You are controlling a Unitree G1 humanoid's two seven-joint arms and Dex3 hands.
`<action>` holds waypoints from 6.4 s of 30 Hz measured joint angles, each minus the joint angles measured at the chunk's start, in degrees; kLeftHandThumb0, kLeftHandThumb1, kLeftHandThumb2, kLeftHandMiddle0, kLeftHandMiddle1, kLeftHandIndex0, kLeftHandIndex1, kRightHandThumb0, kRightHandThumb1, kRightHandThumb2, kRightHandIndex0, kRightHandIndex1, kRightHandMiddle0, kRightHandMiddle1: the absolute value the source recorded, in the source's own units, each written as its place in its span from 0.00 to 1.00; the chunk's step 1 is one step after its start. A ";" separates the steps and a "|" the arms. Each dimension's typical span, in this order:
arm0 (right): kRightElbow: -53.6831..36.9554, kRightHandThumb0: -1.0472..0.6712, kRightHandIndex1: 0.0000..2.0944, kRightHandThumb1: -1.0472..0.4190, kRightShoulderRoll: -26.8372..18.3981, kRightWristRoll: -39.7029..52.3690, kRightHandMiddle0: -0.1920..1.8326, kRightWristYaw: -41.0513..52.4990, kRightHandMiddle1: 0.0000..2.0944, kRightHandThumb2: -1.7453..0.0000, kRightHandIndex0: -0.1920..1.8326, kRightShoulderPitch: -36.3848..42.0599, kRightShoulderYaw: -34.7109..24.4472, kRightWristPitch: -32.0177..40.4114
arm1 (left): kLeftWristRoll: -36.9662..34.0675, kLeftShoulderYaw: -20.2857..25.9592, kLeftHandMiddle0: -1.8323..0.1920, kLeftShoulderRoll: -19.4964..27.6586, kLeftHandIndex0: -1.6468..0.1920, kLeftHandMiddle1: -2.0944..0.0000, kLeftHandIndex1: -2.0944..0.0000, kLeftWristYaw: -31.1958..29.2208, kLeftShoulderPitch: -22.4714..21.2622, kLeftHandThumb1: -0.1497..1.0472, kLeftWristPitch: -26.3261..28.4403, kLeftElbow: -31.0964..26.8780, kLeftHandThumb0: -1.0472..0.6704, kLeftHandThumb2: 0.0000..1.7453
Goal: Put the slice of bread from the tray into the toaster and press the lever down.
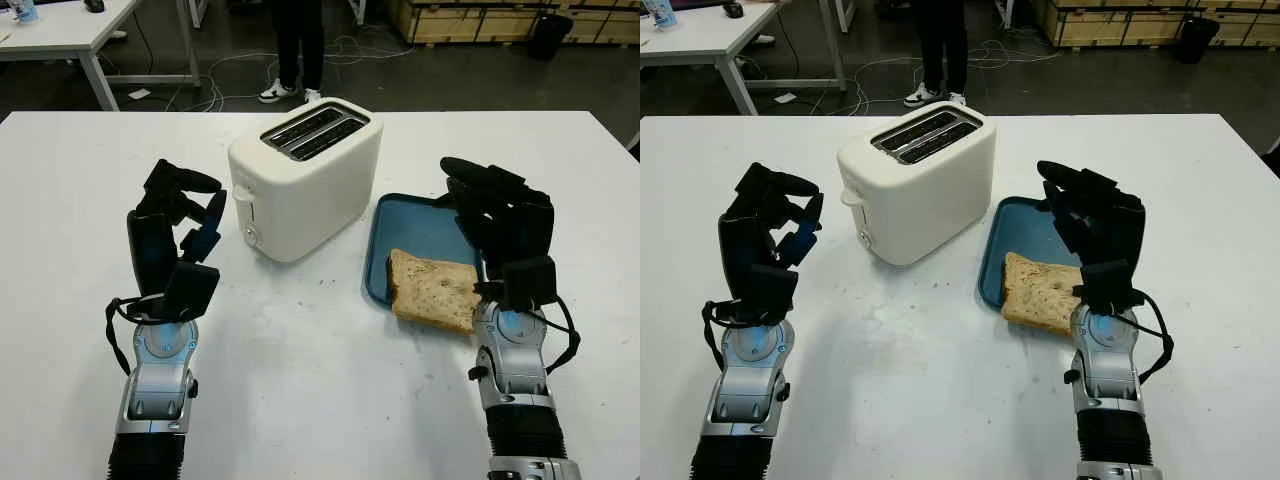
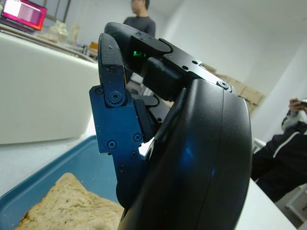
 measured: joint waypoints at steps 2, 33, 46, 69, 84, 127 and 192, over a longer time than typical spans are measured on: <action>0.00 0.36 0.73 0.09 0.00 -0.02 0.51 -0.01 0.41 0.92 0.48 0.00 0.00 0.00 | -0.21 0.00 0.58 0.00 0.62 0.17 0.26 -0.18 0.00 0.89 0.00 0.00 0.36 0.19; -21.96 0.13 0.00 0.12 -25.49 -36.54 0.22 9.27 0.00 1.00 0.21 26.73 2.09 -0.06 | -0.34 0.02 0.57 0.07 0.62 0.17 0.25 -0.25 0.01 0.89 -0.17 0.07 0.37 0.18; -17.39 0.08 0.00 0.11 -26.98 -53.07 0.12 7.95 0.00 1.00 0.10 25.36 9.93 7.44 | -0.35 0.02 0.57 0.07 0.61 0.17 0.24 -0.26 0.01 0.89 -0.18 0.09 0.37 0.19; 0.66 0.29 0.07 0.09 -32.97 -60.15 0.33 -21.83 0.04 0.97 0.34 16.25 22.43 4.38 | -0.24 -0.04 0.57 0.06 0.61 0.17 0.25 -0.40 0.02 0.89 -0.35 0.16 0.37 0.19; -8.22 0.31 0.76 0.09 -33.83 -65.88 0.59 -14.41 0.18 0.93 0.41 18.34 23.70 12.91 | -0.05 0.05 0.56 0.06 0.61 0.17 0.26 -0.37 0.02 0.89 -0.36 -0.06 0.36 0.18; 3.97 0.34 0.83 0.09 -37.56 -36.64 0.40 -8.47 0.69 0.74 0.48 -6.56 12.46 -5.53 | 0.04 -0.39 0.56 0.04 0.61 0.17 0.26 -0.21 -0.01 0.89 -0.49 -0.05 0.37 0.18; 70.80 0.31 0.83 0.09 -12.55 -46.26 0.50 -10.88 0.83 0.74 0.63 -71.47 43.85 -8.60 | 0.80 -0.50 0.56 -0.84 0.61 0.17 0.26 1.02 0.34 0.89 -0.44 -0.22 0.36 0.16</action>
